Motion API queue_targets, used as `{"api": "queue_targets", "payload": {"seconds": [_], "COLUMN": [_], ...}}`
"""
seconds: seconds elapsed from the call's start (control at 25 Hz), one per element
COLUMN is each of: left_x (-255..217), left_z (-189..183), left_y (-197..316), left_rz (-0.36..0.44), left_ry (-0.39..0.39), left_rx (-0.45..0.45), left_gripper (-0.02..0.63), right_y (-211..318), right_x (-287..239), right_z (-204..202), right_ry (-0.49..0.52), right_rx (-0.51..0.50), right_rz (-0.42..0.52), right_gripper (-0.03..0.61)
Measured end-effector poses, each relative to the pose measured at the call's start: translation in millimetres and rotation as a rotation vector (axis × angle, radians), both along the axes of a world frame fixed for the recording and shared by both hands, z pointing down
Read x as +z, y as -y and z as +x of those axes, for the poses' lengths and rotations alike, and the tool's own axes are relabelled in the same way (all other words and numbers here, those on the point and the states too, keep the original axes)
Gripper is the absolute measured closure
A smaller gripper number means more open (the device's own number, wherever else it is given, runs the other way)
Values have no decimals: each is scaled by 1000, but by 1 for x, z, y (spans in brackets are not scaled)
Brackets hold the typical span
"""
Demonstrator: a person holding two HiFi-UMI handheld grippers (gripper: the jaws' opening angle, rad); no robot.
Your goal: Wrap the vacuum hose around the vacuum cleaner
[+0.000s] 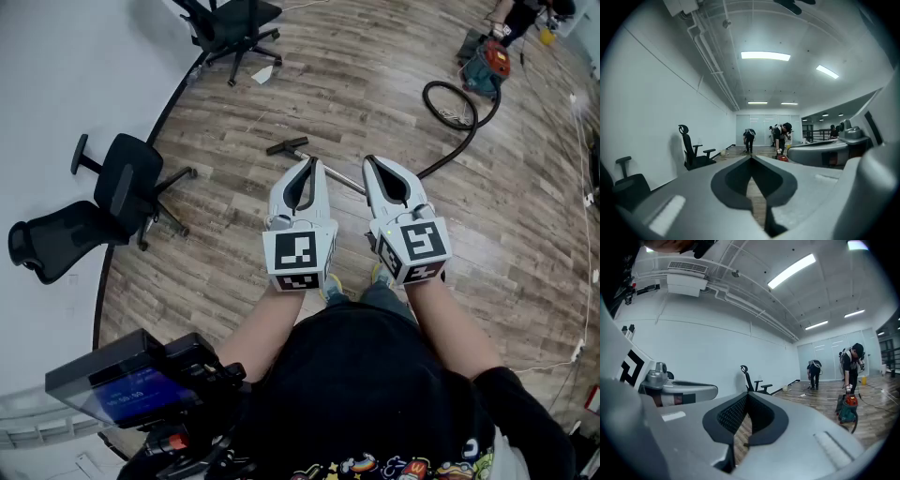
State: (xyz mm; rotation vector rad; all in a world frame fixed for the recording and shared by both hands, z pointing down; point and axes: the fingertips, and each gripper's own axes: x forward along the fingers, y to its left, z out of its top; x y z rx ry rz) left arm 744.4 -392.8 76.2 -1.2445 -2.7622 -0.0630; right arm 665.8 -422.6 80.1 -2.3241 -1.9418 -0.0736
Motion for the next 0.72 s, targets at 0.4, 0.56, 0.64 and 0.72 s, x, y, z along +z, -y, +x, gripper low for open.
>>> {"api": "queue_targets", "payload": {"seconds": [0.4,0.56,0.64,0.72], "left_x": [-2,-2,0,5], "left_z": [1,11,15,14], "left_y": [1,-1,-5,-8], "left_rz": [-9,0,9,23], "left_ry": [3,15,17,9], "left_rx": [19,16,3,-7], "left_gripper": [614,614,614,614], "right_y": [-1,5,8,10], "right_x": [-1,-2,0,7], "right_z": [0,-2,-9,-20], "right_ry": [7,-1,-8,-13], "right_rx": [20,17,23,33], "right_rz": [-7,-24,-19,-8], "right_gripper": [558,557,557,557]}}
